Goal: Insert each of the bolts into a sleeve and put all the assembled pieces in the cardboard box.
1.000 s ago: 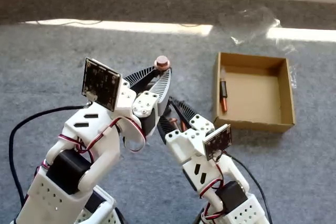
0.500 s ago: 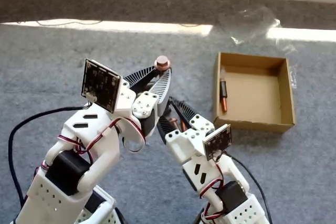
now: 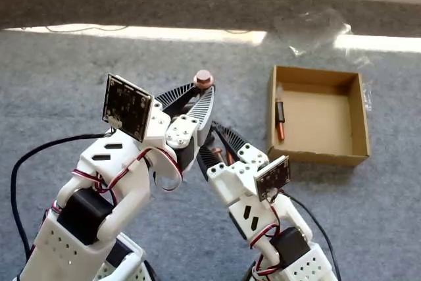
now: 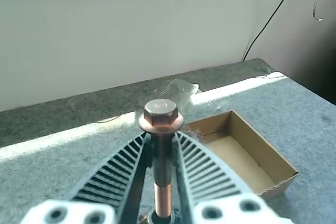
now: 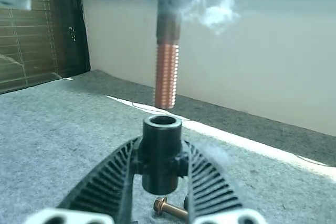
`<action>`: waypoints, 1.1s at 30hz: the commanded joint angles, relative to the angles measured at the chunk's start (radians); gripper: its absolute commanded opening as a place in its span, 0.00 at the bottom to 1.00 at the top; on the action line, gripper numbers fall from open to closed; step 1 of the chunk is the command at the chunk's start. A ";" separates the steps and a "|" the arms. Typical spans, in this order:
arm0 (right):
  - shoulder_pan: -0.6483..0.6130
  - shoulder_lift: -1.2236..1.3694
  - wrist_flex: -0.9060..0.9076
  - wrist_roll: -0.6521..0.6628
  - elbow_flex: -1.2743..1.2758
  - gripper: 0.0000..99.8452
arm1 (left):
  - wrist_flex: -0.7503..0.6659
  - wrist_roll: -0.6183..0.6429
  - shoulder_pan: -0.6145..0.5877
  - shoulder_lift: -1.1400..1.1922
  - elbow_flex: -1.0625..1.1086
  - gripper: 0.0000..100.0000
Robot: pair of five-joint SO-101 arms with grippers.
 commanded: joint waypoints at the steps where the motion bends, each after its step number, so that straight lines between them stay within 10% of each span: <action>1: -0.012 -0.004 -0.004 0.015 0.133 0.00 | -0.002 -0.014 0.018 -0.001 -0.008 0.01; 33: -0.012 -0.005 -0.004 0.015 0.133 0.00 | -0.091 -0.014 0.012 -0.182 0.275 0.01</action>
